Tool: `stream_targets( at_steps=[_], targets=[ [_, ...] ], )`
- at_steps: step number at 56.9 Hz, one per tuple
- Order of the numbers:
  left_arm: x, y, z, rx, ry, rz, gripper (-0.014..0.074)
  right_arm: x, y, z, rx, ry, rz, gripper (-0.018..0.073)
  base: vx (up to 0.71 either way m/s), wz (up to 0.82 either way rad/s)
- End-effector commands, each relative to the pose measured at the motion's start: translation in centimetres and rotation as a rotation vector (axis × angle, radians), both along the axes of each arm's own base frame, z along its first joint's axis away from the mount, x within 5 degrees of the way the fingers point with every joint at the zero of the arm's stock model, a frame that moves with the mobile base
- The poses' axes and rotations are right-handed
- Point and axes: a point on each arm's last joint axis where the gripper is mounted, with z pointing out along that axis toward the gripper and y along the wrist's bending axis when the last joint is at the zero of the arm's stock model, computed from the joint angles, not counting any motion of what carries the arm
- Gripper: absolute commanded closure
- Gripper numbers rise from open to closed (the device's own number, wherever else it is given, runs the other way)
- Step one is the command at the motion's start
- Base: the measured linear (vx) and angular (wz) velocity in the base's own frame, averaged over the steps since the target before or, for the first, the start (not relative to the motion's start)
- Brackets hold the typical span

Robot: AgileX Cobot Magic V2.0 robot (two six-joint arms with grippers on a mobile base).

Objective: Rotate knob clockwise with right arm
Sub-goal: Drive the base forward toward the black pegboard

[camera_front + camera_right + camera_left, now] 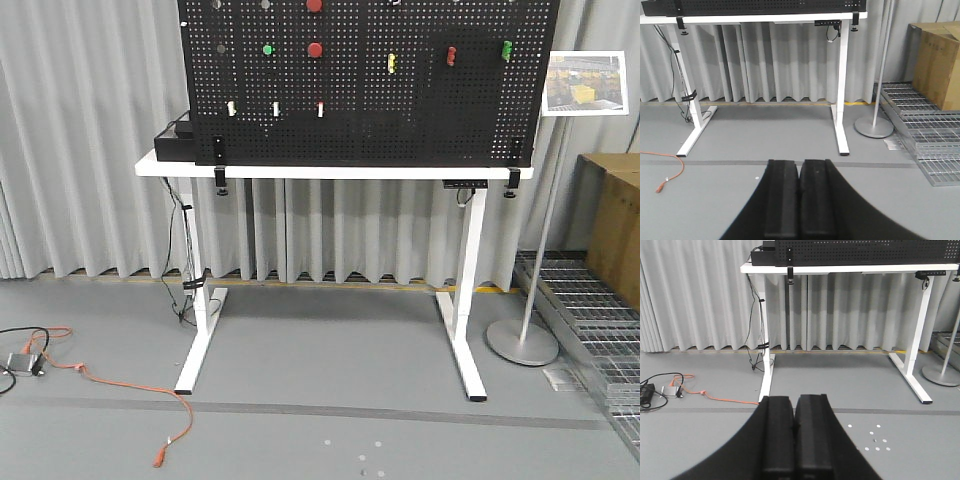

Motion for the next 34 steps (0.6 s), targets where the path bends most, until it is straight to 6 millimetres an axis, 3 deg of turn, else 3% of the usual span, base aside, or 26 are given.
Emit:
stream_targets(
  at_steps=[1,34],
  targets=[
    [0.08,-0.06,-0.10,-0.008,-0.064,-0.010,0.0603,0.08,-0.02,0.27,-0.009,-0.072,-0.001,0.0568,0.00,0.00],
    [0.08,-0.06,-0.10,-0.008,-0.064,-0.010,0.0603,0.08,-0.02,0.28,-0.009,-0.073,-0.001,0.0568,0.00,0.00]
  ],
)
